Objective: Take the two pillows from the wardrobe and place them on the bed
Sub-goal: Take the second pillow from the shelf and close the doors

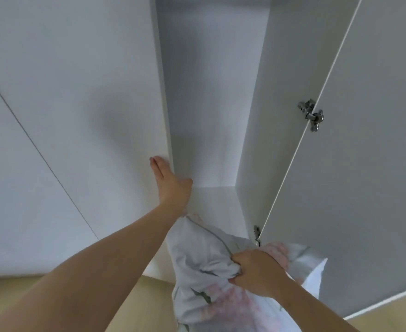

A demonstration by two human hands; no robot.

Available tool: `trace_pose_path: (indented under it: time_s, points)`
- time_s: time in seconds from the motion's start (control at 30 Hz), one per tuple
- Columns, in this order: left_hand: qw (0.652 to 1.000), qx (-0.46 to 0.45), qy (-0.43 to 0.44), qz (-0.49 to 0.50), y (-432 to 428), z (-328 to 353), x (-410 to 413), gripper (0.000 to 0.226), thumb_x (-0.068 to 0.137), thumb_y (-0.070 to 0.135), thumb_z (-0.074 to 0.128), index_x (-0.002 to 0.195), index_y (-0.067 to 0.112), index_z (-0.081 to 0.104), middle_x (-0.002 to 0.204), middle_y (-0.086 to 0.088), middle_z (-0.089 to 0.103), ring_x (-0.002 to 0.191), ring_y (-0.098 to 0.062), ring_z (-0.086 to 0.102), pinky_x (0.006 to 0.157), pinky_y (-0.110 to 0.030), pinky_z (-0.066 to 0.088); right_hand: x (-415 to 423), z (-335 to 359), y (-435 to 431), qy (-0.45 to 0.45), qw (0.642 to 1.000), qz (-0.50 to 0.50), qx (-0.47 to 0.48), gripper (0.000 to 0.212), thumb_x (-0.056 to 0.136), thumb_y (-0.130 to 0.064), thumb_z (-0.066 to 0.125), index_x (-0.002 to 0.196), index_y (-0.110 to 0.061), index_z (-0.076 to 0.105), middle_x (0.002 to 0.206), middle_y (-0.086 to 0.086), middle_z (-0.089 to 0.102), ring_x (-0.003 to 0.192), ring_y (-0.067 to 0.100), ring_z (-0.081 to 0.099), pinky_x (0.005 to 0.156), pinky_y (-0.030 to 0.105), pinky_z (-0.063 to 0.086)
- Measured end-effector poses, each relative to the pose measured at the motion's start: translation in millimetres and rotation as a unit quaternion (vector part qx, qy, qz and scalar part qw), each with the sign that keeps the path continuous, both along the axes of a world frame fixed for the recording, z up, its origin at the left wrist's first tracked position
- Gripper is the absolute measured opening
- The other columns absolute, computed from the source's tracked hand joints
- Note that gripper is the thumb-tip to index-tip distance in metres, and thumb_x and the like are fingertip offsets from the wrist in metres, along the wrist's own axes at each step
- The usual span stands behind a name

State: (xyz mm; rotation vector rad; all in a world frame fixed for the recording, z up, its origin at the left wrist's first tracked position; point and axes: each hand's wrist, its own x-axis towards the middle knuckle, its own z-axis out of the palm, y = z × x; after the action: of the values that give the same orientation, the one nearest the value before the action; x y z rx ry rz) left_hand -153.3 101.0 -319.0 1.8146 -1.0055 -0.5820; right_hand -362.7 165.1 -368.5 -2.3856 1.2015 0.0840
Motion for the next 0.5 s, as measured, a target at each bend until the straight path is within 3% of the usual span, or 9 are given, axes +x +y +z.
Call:
trace_pose_path:
  time_s: [0.13,0.23,0.4,0.5]
  points:
    - [1.0,0.016,-0.016,-0.009,-20.5,-0.4,8.2,0.09,0.084,0.007,0.051,0.146,0.015,-0.013,0.156,0.007,-0.021,0.144,-0.02,0.013,0.101,-0.026,0.027,-2.5,-1.9,-17.6,0.014,1.0,-0.005,0.007,0.039,0.083,-0.031,0.057,0.055,-0.028,0.03,0.063,-0.01,0.049,0.076,0.011,0.046,0.054,0.024,0.029]
    - [0.999,0.023,-0.03,-0.03,-33.5,-1.4,14.0,0.094,0.081,0.005,0.052,0.146,0.016,-0.015,0.155,0.007,-0.024,0.146,-0.02,0.008,0.109,-0.034,0.029,-0.8,-7.1,-27.6,0.005,1.0,-0.009,0.014,0.037,0.081,-0.029,0.056,0.054,-0.027,0.031,0.057,-0.012,0.04,0.074,0.013,0.048,0.05,0.01,0.025]
    - [0.989,0.074,-0.101,-0.075,-51.3,-10.4,30.1,0.105,0.08,0.004,0.061,0.144,0.013,-0.022,0.153,0.002,-0.03,0.146,-0.02,-0.007,0.118,-0.039,0.017,6.1,-9.1,-41.7,0.008,1.0,-0.008,0.028,0.038,0.082,-0.029,0.057,0.055,-0.028,0.032,0.055,-0.012,0.039,0.063,0.014,0.044,0.049,0.011,0.026]
    - [0.976,0.106,-0.157,-0.104,-59.5,-11.6,41.5,0.111,0.079,0.007,0.068,0.143,0.01,-0.023,0.153,-0.001,-0.03,0.145,-0.02,-0.011,0.119,-0.041,0.012,9.8,-10.4,-46.8,0.004,0.999,-0.009,0.031,0.036,0.082,-0.029,0.057,0.056,-0.027,0.033,0.056,-0.014,0.039,0.07,0.014,0.047,0.05,0.01,0.026]
